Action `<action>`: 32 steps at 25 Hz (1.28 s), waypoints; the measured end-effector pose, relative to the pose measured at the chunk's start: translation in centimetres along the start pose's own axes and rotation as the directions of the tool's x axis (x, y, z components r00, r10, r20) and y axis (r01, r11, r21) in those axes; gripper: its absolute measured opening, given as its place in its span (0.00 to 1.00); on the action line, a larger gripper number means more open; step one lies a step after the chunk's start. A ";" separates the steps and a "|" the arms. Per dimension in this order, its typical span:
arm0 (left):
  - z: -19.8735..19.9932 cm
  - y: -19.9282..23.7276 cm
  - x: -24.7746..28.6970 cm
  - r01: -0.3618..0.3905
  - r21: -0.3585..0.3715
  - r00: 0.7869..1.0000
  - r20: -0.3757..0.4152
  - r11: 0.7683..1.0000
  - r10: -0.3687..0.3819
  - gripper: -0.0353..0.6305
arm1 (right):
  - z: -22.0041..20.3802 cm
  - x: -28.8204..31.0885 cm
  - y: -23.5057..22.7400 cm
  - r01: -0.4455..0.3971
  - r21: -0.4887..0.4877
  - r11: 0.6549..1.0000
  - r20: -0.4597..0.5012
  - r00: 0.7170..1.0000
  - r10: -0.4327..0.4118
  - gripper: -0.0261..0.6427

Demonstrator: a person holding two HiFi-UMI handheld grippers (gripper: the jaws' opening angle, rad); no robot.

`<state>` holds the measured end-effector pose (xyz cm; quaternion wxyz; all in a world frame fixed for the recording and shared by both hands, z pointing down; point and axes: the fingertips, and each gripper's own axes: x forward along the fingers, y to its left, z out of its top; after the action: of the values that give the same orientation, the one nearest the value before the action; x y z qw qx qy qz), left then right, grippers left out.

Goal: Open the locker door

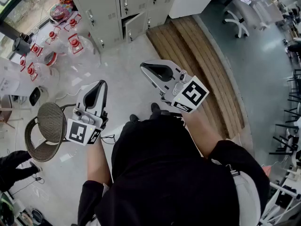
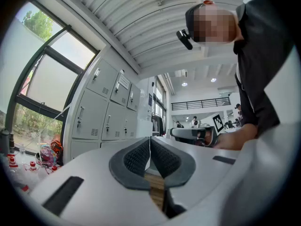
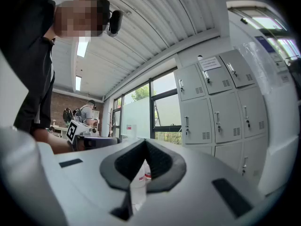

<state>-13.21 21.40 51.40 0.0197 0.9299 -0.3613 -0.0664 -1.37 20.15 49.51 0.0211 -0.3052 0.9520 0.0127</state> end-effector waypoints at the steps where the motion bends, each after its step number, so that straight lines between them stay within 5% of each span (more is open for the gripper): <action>1: -0.1 -0.1 0.0 0.002 0.000 1.000 0.000 1.000 -0.002 0.08 | -0.1 0.0 0.2 -0.004 0.008 1.000 0.003 1.000 0.004 0.06; 21: -1.1 0.2 -1.4 0.031 -0.050 0.999 -0.006 0.998 -0.031 0.08 | -0.4 1.1 2.3 -0.036 0.053 0.998 0.029 0.999 0.034 0.06; 32: -1.1 3.1 -2.0 0.016 -0.139 0.997 0.073 0.990 -0.005 0.08 | -2.1 3.4 2.4 -0.052 0.069 0.996 -0.034 0.998 0.054 0.06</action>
<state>-16.55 20.44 52.95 0.0709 0.9251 -0.3514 -0.1252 -5.56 20.05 51.48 0.0142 -0.2792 0.9598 -0.0246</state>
